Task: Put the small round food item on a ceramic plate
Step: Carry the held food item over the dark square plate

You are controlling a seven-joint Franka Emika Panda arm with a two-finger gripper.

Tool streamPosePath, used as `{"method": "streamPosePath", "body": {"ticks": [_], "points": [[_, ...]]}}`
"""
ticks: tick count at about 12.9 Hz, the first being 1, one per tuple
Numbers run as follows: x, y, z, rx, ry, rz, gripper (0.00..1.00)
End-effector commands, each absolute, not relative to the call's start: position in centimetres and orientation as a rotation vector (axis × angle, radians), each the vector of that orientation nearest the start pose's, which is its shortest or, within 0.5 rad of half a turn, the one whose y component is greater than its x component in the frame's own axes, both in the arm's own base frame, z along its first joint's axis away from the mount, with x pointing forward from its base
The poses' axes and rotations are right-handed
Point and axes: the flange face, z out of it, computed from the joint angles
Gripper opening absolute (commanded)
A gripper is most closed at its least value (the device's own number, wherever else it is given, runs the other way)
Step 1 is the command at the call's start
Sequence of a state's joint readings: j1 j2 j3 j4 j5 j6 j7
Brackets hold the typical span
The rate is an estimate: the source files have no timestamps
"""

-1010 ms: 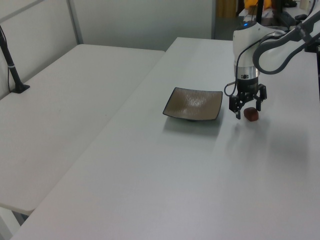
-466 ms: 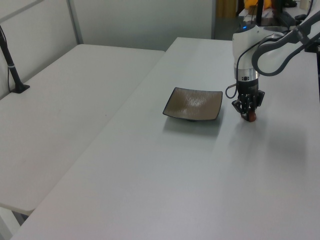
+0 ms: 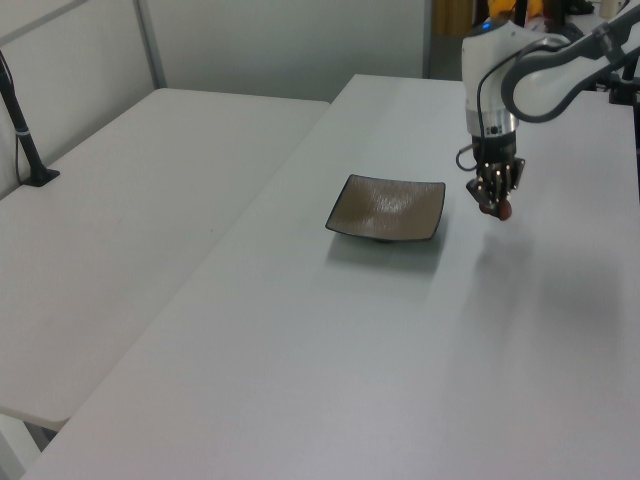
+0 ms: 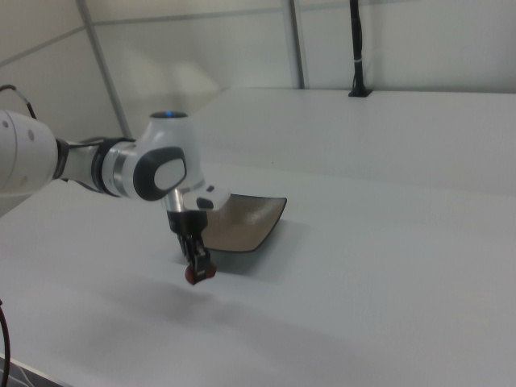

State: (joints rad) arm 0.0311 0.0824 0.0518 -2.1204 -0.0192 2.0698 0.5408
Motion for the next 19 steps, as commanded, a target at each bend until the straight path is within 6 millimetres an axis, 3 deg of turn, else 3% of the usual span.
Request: {"method": "streamPosePath", "body": {"ticks": [1, 2, 4, 8, 10, 12, 14, 16, 19], "points": [[57.0, 4.5, 42.0, -3.084, 0.664, 0.032, 0.18], [57.7, 4.6, 43.4, -3.065, 0.668, -0.010, 0.18], [59.2, 4.9, 44.0, -3.015, 0.684, -0.098, 0.22], [63.5, 5.0, 42.7, -2.942, 0.764, -0.259, 0.22], [66.3, 5.2, 40.5, -2.940, 0.757, -0.296, 0.23], [67.6, 6.1, 38.4, -2.949, 0.741, -0.297, 0.35], [67.8, 6.0, 37.9, -2.974, 0.762, -0.315, 0.54], [67.8, 6.1, 37.8, -2.982, 0.752, -0.316, 1.00], [67.8, 5.9, 38.0, -2.980, 0.762, -0.303, 1.00]]}}
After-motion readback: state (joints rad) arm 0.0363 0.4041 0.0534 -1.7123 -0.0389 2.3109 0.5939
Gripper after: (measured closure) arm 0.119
